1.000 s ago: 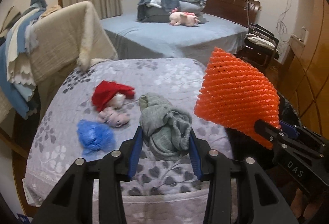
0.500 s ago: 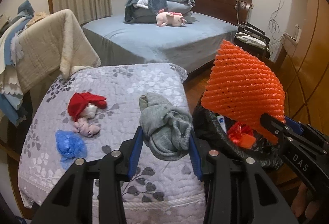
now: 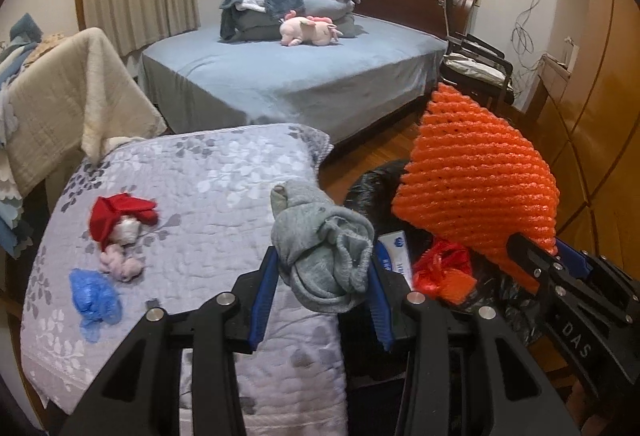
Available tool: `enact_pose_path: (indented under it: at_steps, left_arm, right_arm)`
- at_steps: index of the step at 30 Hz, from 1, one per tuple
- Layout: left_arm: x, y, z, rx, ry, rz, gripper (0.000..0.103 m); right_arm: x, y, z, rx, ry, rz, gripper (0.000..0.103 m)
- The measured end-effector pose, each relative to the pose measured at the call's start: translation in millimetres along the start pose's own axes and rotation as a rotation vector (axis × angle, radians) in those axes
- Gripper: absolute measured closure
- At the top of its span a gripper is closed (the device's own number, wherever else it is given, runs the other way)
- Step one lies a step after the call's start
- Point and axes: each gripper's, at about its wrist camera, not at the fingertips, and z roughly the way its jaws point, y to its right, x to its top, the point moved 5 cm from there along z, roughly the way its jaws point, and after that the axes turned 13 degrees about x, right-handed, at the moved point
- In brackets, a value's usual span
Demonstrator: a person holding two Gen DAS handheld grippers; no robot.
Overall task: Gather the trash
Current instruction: 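Carry the orange pad and grey sock in both tools over the bin, then open both tools to drop the pad and sock into the bin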
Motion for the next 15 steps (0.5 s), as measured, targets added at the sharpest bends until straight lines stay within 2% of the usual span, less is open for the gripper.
enact_pose_path:
  at_steps: [7,12,15]
  left_arm:
    - [6.6,48.6,22.2,-0.057,-0.018,0.021,0.061]
    - [12.1,83.8,39.3,-0.116,-0.026,0.056,0.061]
    - [17.5,103.3,49.2,-0.160,-0.030,0.081,0.058]
  right_arm:
    - [-2.2,61.7,24.0,-0.088,-0.044,0.072,0.069]
    - [-7.0,90.9,42.4,-0.118,-0.082,0.121,0.069]
    - [-5.9,104.4,60.7,-0.131,-0.119,0.133,0.060]
